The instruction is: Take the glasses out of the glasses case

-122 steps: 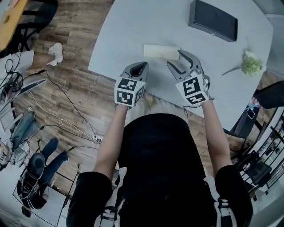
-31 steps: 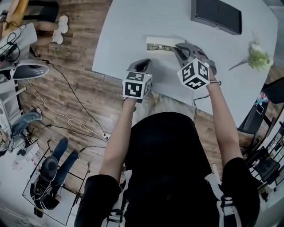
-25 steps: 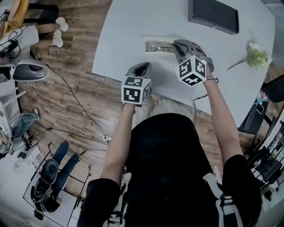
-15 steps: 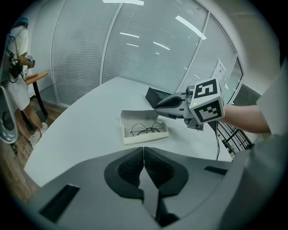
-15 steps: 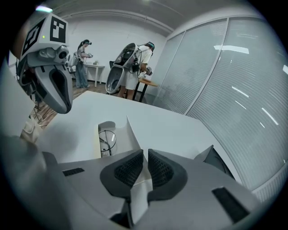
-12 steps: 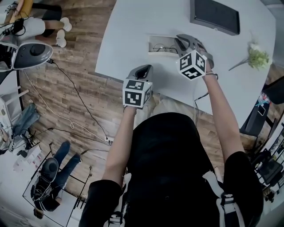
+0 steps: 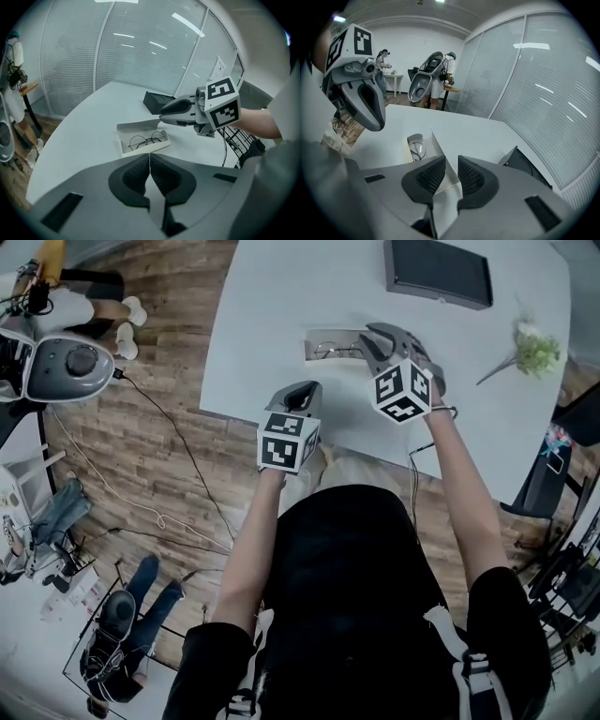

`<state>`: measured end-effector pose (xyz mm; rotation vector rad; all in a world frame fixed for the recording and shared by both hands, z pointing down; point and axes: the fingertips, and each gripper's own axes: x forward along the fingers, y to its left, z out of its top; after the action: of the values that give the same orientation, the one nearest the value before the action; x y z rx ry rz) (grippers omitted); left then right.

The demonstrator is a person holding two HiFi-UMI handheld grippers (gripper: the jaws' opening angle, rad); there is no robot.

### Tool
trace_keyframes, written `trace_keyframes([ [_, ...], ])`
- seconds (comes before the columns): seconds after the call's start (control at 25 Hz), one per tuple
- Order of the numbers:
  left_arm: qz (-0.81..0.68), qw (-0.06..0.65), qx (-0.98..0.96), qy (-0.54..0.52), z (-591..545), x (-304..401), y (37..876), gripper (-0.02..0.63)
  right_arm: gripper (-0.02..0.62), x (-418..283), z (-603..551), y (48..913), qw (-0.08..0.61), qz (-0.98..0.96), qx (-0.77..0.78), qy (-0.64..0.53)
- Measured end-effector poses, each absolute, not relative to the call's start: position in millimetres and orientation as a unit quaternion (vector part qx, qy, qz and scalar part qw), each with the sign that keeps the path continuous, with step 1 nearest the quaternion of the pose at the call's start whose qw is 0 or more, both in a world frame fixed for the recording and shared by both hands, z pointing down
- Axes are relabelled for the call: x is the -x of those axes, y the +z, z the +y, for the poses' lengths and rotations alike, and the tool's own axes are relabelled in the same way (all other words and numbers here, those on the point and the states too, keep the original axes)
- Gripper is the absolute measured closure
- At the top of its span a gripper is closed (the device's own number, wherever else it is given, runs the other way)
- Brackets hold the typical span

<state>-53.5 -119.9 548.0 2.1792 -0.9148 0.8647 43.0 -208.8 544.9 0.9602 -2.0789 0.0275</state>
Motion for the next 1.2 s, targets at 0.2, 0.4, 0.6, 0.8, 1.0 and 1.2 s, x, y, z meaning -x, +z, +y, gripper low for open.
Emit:
trace_keyframes([
  [0.2,-0.311,0.282,-0.84,0.344,-135.8,45.2,545.1,0.583,0.495,-55.4,-196.4,523.6,0.396,-0.814,-0.424,0.04],
  [0.4,-0.255,0.251,-0.861,0.363,-144.9,37.3,537.1,0.583,0.495,-56.4,-173.4,492.2,0.343,-0.793,-0.49,0.116],
  [0.6,-0.196,0.213,-0.875,0.388,-156.5,22.8,541.0,0.583,0.497,-61.9,-143.9,472.3,0.264,-0.759,-0.56,0.203],
  [0.8,-0.143,0.184,-0.884,0.405,-162.9,13.0,547.8,0.581,0.499,-70.4,-112.7,461.1,0.202,-0.724,-0.608,0.255],
  [1.0,-0.084,0.156,-0.887,0.426,-162.4,-0.6,565.8,0.567,0.5,-83.3,-84.5,460.7,0.184,-0.678,-0.655,0.277],
  [1.2,-0.037,0.136,-0.886,0.443,-154.3,-6.7,585.4,0.494,0.5,-77.6,-57.0,465.6,0.165,-0.647,-0.685,0.294],
])
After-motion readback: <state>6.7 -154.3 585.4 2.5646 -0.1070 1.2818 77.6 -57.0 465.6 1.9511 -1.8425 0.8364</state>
